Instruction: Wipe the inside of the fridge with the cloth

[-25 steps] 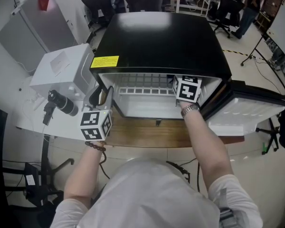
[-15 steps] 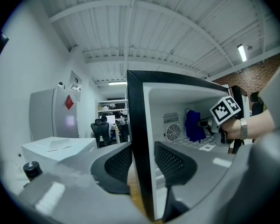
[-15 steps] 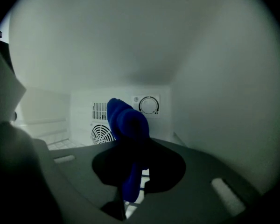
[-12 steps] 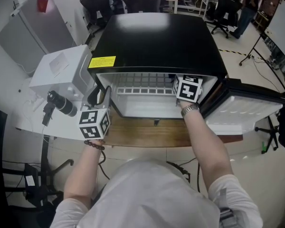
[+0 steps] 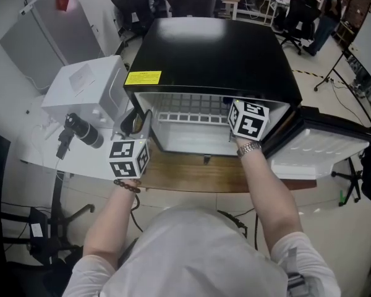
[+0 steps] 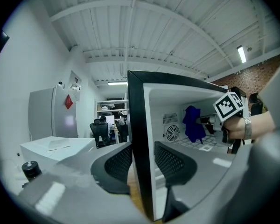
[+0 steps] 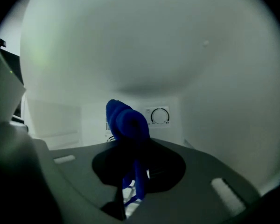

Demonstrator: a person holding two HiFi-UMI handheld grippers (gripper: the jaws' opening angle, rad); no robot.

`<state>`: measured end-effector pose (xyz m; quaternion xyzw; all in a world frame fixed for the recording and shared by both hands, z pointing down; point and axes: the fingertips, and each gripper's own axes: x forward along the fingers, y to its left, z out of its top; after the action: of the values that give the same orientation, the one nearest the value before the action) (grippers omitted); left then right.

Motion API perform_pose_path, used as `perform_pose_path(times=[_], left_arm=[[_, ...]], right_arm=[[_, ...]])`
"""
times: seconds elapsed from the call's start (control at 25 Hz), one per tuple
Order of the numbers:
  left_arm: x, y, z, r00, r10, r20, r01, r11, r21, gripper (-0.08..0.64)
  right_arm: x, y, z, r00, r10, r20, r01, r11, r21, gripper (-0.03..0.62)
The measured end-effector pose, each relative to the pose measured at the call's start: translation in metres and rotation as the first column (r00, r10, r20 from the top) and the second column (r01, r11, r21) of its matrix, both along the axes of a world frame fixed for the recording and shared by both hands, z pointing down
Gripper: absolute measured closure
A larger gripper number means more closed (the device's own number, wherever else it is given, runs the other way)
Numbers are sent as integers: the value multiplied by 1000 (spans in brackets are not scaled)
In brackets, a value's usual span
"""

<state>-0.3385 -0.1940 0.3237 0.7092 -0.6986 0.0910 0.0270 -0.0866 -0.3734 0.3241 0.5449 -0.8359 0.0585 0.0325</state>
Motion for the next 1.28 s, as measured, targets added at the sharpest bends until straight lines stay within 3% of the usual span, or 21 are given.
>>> perform_pose_path(times=[0.24, 0.6, 0.92, 1.28], left_arm=[[-5, 0, 2, 1000, 23, 1, -23, 1000, 5, 413], [-5, 0, 3, 998, 65, 16, -65, 998, 1, 413], [-5, 1, 3, 996, 90, 24, -90, 996, 5, 413], [-5, 1, -2, 994, 107, 18, -107, 994, 14, 413]], right_arm=[[-58, 26, -7, 991, -124, 58, 124, 992, 3, 532], [-156, 50, 13, 956, -291, 39, 293, 955, -44, 532], [-204, 50, 35, 940, -341, -11, 338, 935, -109, 532], [-222, 43, 59, 934, -339, -115, 310, 927, -211, 532]])
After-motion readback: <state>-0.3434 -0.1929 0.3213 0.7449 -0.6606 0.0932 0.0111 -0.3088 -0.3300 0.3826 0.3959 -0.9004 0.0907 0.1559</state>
